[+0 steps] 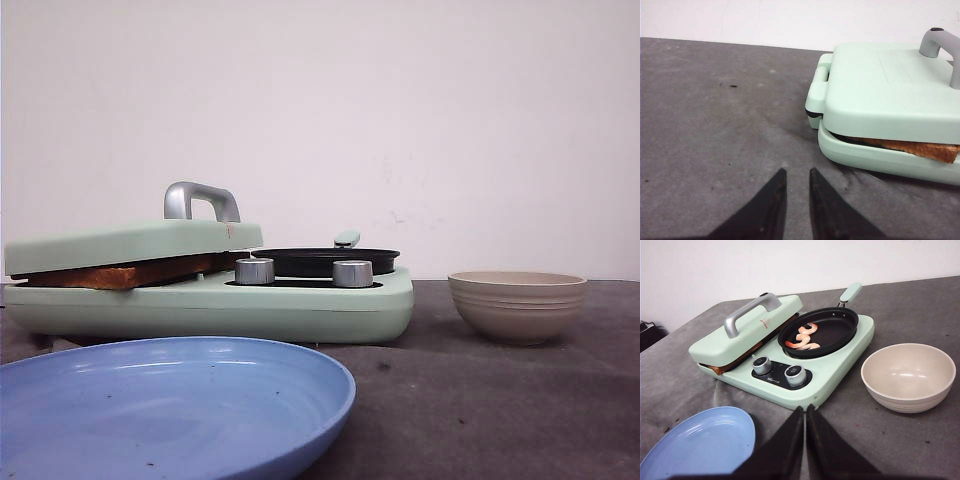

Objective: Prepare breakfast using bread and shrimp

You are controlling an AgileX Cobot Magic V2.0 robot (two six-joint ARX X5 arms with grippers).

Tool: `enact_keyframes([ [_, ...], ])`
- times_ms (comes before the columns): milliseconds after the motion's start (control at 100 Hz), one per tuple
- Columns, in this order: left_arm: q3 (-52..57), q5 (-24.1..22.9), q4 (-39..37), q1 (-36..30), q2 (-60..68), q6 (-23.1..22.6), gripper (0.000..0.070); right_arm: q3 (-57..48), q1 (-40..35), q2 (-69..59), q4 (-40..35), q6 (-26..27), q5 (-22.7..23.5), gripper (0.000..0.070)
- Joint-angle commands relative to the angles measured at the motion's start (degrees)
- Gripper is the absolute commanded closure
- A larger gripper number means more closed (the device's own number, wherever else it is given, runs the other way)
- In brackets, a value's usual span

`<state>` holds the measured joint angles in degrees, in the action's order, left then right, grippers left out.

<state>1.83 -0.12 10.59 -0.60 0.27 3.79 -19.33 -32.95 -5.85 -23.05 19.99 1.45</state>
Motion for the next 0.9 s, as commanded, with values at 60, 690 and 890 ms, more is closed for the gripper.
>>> enact_keyframes([
  [60, -1.0, 0.1, 0.2, 0.1, 0.0, 0.1, 0.0700, 0.0, -0.4, 0.1, 0.7, 0.5, 0.0, 0.0700],
  [690, -1.0, 0.1, 0.2, 0.1, 0.0, 0.1, 0.0700, 9.4, 9.4, 0.0, 19.0, -24.1, -10.4, 0.0700],
  [890, -1.0, 0.1, 0.2, 0.1, 0.0, 0.1, 0.0700, 16.7, 17.8, 0.0, 21.6, -25.0, -10.4, 0.0700],
])
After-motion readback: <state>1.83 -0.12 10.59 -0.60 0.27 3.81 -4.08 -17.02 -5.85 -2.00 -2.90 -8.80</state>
